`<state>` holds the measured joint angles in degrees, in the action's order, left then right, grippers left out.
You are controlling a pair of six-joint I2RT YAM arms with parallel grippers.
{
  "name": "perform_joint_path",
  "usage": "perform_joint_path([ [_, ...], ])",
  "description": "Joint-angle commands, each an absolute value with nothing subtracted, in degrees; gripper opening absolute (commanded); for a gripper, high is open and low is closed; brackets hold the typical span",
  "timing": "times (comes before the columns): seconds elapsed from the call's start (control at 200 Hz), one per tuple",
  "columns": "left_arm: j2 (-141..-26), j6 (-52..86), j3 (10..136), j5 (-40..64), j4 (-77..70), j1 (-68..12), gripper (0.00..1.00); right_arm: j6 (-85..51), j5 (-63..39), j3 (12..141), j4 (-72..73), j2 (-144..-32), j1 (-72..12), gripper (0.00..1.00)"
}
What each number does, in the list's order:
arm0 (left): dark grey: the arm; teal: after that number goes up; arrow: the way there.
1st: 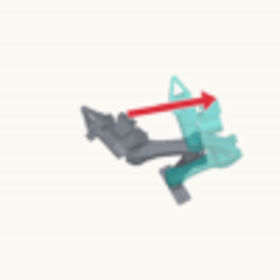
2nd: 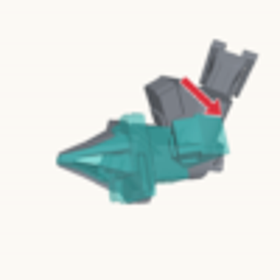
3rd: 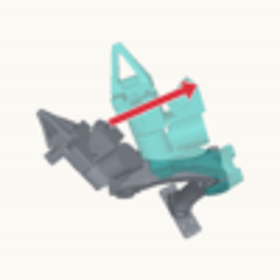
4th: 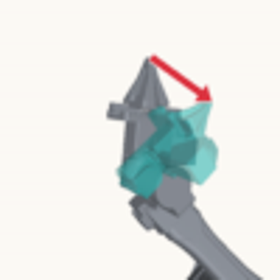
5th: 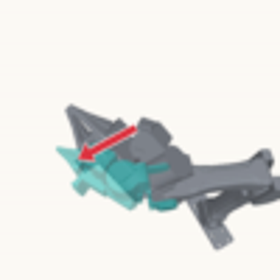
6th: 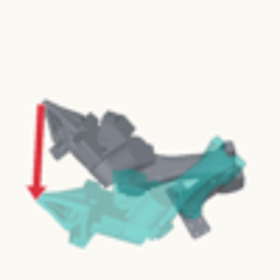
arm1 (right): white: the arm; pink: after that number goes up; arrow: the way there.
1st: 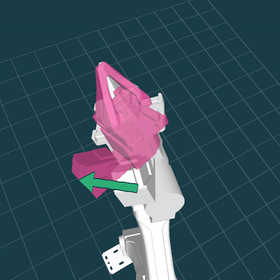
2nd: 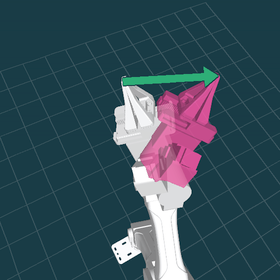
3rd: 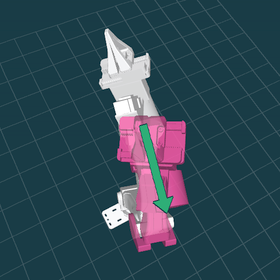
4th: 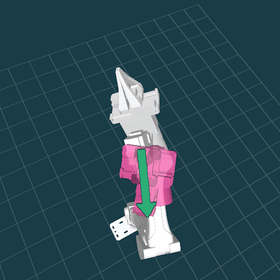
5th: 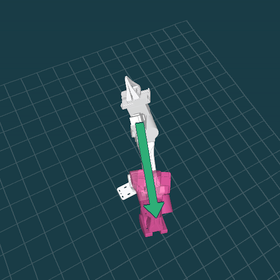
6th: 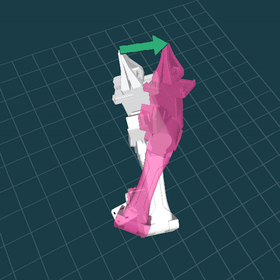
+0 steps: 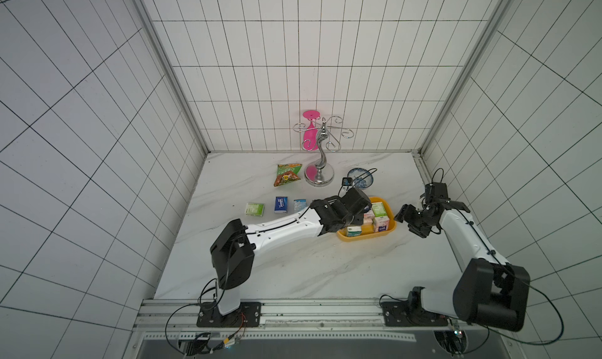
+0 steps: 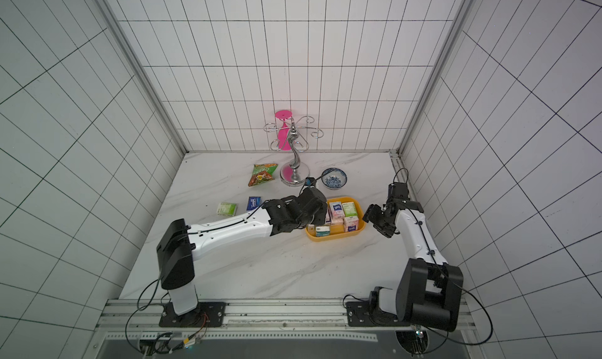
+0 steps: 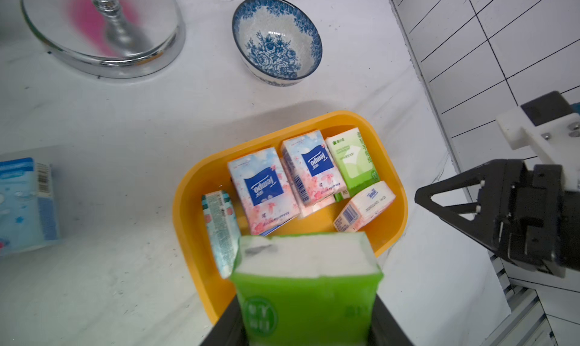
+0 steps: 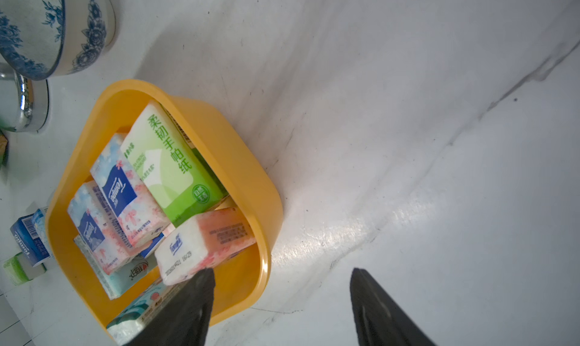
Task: Put the pocket tissues into the storage box
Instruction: Place the pocket tissues in the storage box.
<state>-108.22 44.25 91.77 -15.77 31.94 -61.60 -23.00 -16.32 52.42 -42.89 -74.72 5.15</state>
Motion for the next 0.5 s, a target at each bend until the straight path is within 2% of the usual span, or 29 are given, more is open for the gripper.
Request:
perform_joint_path([
  [0.0,-113.73,47.01,96.14,-19.43,31.08,-62.78,0.46,-23.38,-15.98,50.82,-42.34,-72.22,6.99,0.73],
  [0.29,-124.69,50.87,107.1,-24.46,33.71,-64.7,0.46,-22.76,-16.67,51.03,-42.31,-71.81,9.09,0.73],
  [0.5,-130.18,52.3,111.33,-24.43,35.59,-64.89,0.46,-22.09,-17.14,51.06,-42.53,-71.52,9.54,0.72],
])
